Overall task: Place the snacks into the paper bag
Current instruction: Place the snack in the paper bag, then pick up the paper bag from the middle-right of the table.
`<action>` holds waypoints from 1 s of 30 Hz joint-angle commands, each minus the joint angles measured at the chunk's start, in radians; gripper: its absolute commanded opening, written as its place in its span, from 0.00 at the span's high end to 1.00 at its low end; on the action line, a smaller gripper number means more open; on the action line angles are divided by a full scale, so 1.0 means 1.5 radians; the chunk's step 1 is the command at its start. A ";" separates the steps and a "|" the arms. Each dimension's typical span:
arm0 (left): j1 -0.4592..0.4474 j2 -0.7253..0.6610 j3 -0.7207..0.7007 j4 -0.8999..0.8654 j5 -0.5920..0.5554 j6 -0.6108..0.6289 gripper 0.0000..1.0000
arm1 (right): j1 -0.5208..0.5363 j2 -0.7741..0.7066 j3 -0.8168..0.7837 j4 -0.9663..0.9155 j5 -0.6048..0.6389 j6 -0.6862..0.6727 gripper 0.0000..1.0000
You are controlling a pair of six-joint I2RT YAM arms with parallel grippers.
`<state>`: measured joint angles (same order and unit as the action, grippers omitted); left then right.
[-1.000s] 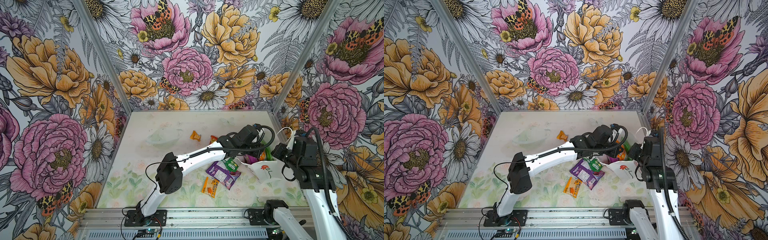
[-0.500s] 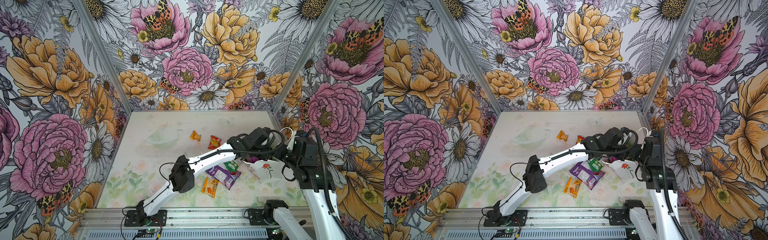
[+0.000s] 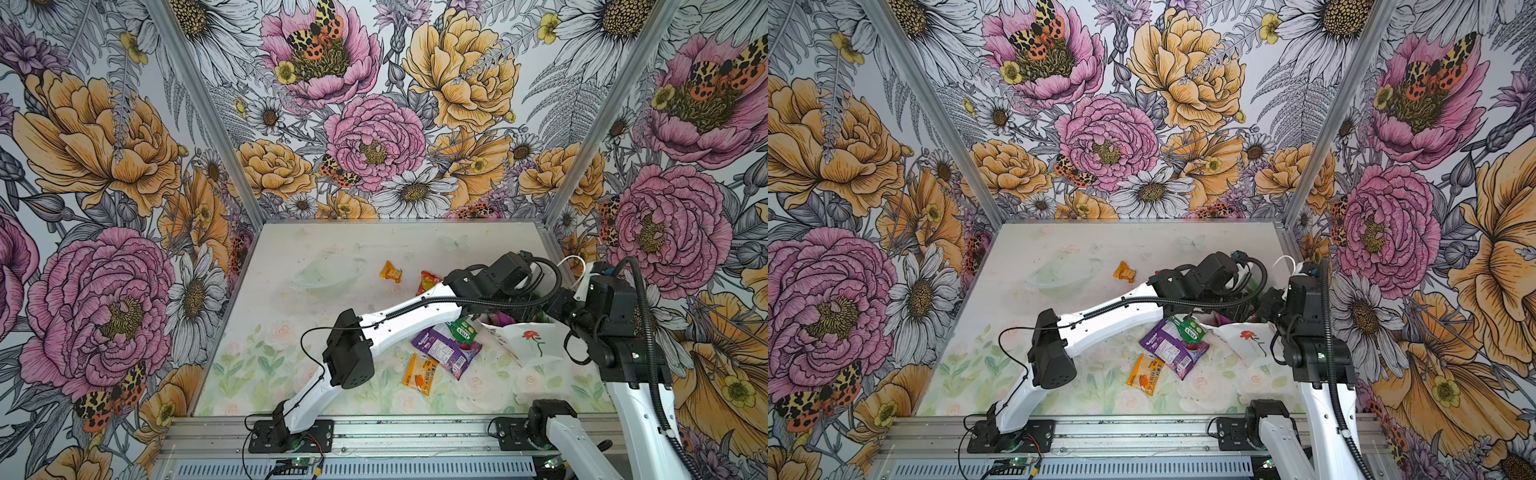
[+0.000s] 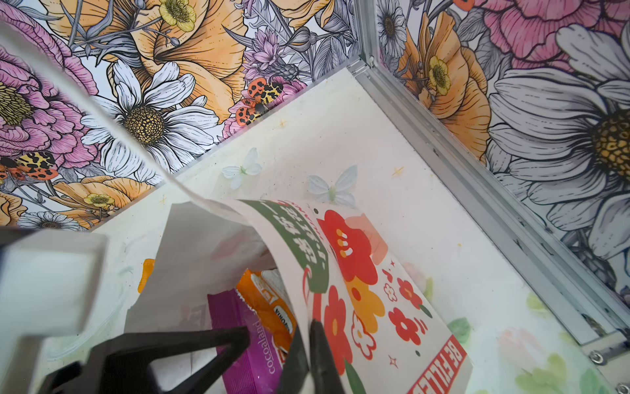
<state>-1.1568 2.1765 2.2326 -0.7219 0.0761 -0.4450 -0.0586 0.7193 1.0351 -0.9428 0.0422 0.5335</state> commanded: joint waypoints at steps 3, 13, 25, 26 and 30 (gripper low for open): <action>-0.018 -0.154 -0.087 0.018 -0.099 0.034 0.25 | -0.003 -0.008 0.004 0.043 0.023 -0.004 1.00; 0.016 -0.409 -0.353 0.066 -0.249 -0.017 0.22 | -0.003 0.002 0.004 0.043 0.024 -0.016 1.00; 0.153 -0.578 -0.685 0.235 -0.140 -0.144 0.24 | -0.002 0.005 0.003 0.043 0.013 -0.013 1.00; 0.155 -0.565 -0.689 0.247 -0.123 -0.148 0.24 | -0.001 0.006 0.003 0.044 0.013 -0.012 1.00; 0.145 -0.497 -0.691 0.324 -0.019 -0.172 0.25 | -0.002 0.004 0.000 0.044 0.009 -0.012 1.00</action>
<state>-0.9279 1.3777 1.2018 -0.3836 -0.1024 -0.6548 -0.0586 0.7284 1.0348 -0.9375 0.0509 0.5228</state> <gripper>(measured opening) 0.754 0.047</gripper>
